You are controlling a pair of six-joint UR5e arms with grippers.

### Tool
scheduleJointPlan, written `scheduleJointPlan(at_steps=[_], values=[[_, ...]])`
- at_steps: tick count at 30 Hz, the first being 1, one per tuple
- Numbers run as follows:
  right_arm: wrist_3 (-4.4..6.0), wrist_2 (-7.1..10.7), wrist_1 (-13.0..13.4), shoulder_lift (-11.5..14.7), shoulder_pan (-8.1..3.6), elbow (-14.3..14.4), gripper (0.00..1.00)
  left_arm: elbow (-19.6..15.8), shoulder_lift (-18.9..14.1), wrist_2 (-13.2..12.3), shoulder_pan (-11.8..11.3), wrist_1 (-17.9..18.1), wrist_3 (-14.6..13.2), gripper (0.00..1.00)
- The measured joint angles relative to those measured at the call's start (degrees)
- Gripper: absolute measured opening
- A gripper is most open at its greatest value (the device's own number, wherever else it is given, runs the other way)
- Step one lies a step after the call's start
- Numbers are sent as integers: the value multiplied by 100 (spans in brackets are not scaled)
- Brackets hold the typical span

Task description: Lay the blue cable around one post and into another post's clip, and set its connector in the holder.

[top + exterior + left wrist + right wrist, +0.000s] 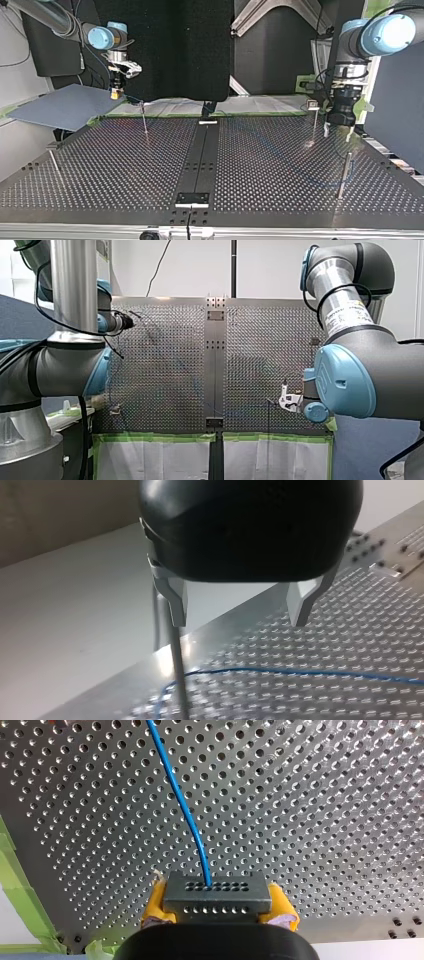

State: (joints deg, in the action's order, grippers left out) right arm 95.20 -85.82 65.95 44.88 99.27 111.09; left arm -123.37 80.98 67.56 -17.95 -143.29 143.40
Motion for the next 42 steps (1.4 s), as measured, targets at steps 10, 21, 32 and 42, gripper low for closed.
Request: scheduleJointPlan(at_steps=[10, 21, 32, 42], values=[[-58, -2, -69, 7, 18, 4, 0, -604, -13, -254, 226, -365, -579, 100], [-128, -8, -134, 22, 88, 5, 0, -699, 205, -33, 610, -722, -1123, 100], [-141, -12, -311, 291, 124, 17, 0, -238, 759, 609, 1256, -480, -1774, 100], [-133, -10, -321, 332, 134, 16, 0, -66, 1000, 1189, 1836, -330, -2354, 100]])
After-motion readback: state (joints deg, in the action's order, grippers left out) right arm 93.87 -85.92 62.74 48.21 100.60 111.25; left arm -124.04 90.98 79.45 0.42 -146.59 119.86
